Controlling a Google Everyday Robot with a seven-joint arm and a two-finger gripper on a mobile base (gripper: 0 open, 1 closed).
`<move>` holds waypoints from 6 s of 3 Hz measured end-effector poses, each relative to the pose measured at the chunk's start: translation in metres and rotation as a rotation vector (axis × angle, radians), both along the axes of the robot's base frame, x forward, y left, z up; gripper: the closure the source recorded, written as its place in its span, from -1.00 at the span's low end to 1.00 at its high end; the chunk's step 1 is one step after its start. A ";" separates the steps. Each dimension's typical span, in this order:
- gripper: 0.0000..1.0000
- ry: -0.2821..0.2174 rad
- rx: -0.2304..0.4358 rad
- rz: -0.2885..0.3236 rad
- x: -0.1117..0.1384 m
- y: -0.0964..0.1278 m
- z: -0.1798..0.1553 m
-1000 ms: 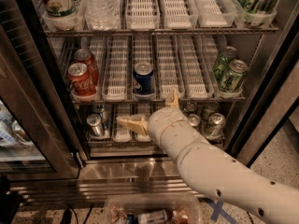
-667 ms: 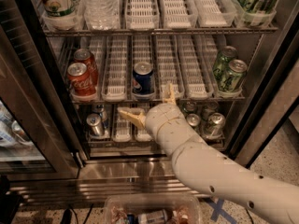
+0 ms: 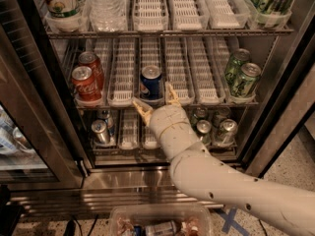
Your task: Pick pepsi can from middle shelf of fridge
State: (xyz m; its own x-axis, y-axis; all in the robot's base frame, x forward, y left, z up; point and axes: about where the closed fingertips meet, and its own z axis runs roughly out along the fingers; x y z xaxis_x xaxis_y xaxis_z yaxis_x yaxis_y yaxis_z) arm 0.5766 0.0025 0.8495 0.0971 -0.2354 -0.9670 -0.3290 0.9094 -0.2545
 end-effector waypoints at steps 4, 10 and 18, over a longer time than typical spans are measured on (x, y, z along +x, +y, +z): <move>-0.46 -0.034 0.041 -0.084 0.018 -0.005 -0.006; 0.44 0.009 0.124 -0.117 0.065 -0.003 -0.012; 1.00 0.193 0.136 0.133 -0.031 -0.007 0.023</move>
Offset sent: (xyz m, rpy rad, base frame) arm 0.0103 -0.0073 -0.0003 0.0139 -0.0706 -0.0873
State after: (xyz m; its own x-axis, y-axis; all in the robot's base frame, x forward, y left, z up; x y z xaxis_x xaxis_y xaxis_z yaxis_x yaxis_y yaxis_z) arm 0.5455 -0.0048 0.8729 -0.0703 -0.0991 -0.9926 -0.4782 0.8766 -0.0537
